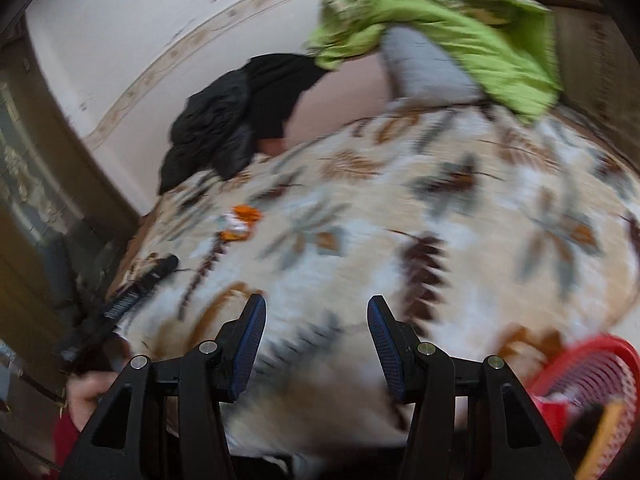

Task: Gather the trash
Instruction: 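Move both open tools back toward the orange wrapper on the bedspread, then grasp the orange-white wrapper with the right tool while the left grasps the teal packet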

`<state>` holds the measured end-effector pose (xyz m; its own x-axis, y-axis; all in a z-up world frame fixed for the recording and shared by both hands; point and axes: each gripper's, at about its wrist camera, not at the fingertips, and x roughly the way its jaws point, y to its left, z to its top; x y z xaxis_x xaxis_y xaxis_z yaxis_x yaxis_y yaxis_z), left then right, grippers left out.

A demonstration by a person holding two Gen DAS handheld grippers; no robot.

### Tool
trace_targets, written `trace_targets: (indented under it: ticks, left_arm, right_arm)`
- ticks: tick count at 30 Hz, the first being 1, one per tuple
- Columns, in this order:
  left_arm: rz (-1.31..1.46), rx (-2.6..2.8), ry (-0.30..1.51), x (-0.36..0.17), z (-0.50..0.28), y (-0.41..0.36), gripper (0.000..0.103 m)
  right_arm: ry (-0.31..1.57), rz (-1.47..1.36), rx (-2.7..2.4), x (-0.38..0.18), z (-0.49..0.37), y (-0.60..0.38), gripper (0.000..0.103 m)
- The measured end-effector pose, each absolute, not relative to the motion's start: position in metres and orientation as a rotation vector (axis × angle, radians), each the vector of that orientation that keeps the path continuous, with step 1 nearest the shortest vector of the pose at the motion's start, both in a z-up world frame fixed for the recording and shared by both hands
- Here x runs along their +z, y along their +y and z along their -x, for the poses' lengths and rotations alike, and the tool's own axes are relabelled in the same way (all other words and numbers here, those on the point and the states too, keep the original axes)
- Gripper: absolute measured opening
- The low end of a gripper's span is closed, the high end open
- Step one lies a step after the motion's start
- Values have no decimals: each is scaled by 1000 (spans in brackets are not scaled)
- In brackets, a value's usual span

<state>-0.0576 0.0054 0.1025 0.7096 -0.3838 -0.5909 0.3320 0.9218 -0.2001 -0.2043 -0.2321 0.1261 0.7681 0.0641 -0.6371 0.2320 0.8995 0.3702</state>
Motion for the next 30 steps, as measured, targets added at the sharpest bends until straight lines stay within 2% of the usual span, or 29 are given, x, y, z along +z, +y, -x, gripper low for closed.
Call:
trace_targets:
  ticks: [5, 17, 18, 19, 20, 26, 30]
  left_arm:
    - [174, -254, 725, 84, 11, 56, 58]
    - [271, -186, 765, 70, -12, 88, 58]
    - [271, -191, 770, 69, -14, 87, 58]
    - [272, -193, 774, 68, -16, 87, 58]
    - [273, -193, 776, 67, -18, 87, 58]
    - [274, -219, 800, 61, -27, 78, 58]
    - [285, -259, 807, 60, -31, 68, 59]
  right_arm:
    - [739, -430, -3, 114, 111, -195, 69]
    - [883, -476, -35, 42, -92, -160, 67]
    - [890, -480, -41, 39, -97, -161, 62]
    - [898, -504, -29, 33, -102, -161, 44]
    - [908, -518, -18, 30, -105, -161, 39]
    - [839, -499, -42, 52, -64, -168, 37]
    - [744, -511, -122, 75, 10, -182, 37]
